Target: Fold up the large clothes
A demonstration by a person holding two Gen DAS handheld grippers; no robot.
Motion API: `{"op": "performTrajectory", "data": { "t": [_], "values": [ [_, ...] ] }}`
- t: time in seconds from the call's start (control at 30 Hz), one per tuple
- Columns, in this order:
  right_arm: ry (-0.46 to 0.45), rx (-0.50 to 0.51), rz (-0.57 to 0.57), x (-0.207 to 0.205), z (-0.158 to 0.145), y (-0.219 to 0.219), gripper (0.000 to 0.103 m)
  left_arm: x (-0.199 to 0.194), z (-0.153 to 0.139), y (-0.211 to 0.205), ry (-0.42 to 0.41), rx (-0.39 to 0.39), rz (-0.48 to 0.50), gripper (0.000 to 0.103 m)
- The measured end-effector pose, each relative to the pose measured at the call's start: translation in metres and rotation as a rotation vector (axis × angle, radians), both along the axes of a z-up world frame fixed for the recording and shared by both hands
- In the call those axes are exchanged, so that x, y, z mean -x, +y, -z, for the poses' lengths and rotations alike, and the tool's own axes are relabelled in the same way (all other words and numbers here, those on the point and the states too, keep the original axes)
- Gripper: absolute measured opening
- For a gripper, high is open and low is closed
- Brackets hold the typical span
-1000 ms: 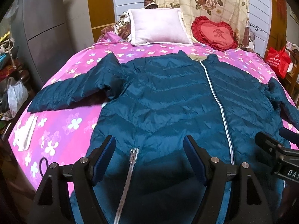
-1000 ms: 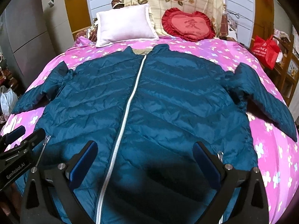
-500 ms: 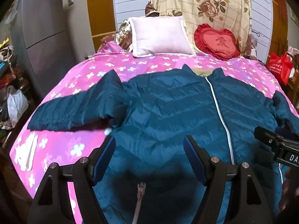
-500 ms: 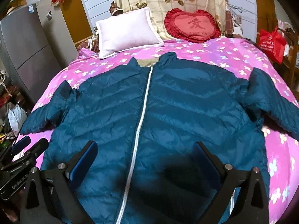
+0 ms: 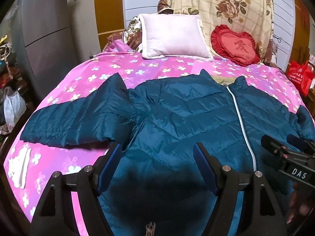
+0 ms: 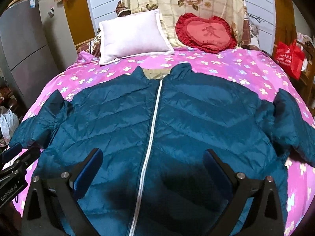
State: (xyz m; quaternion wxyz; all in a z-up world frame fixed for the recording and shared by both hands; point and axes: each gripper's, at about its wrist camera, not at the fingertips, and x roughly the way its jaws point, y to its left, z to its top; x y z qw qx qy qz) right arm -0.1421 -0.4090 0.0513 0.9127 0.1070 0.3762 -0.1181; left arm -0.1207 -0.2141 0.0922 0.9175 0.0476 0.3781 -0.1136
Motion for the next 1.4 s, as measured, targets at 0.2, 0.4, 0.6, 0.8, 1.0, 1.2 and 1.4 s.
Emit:
{"op": "performTrajectory", "data": {
  "t": [0.2,0.4,0.6,0.8,1.0,1.2,1.4],
  "values": [
    [0.012,-0.027,0.010,-0.024,0.021,0.003,0.103,-0.018,0.010,0.002,0.012,0.010,-0.014,0.052],
    [0.042,0.010,0.002,-0.041,0.034,0.006,0.103,-0.030,0.019,0.001,0.018,0.007,-0.013,0.052],
    [0.053,0.020,0.009,-0.047,0.040,0.003,0.103,-0.039,0.025,0.003,0.033,0.023,-0.017,0.052],
    [0.073,0.022,0.013,-0.053,0.048,0.003,0.103,-0.042,0.026,0.007,0.032,0.021,-0.018,0.052],
    [0.095,0.035,0.016,-0.055,0.056,0.003,0.103,-0.041,0.019,0.017,0.015,0.021,-0.019,0.052],
    [0.108,0.038,0.022,-0.057,0.058,0.003,0.103,-0.044,0.005,0.040,0.020,0.055,-0.039,0.052],
    [0.096,0.027,0.015,-0.056,0.051,0.006,0.103,-0.049,-0.010,0.079,0.010,0.100,-0.072,0.052]
  ]
}}
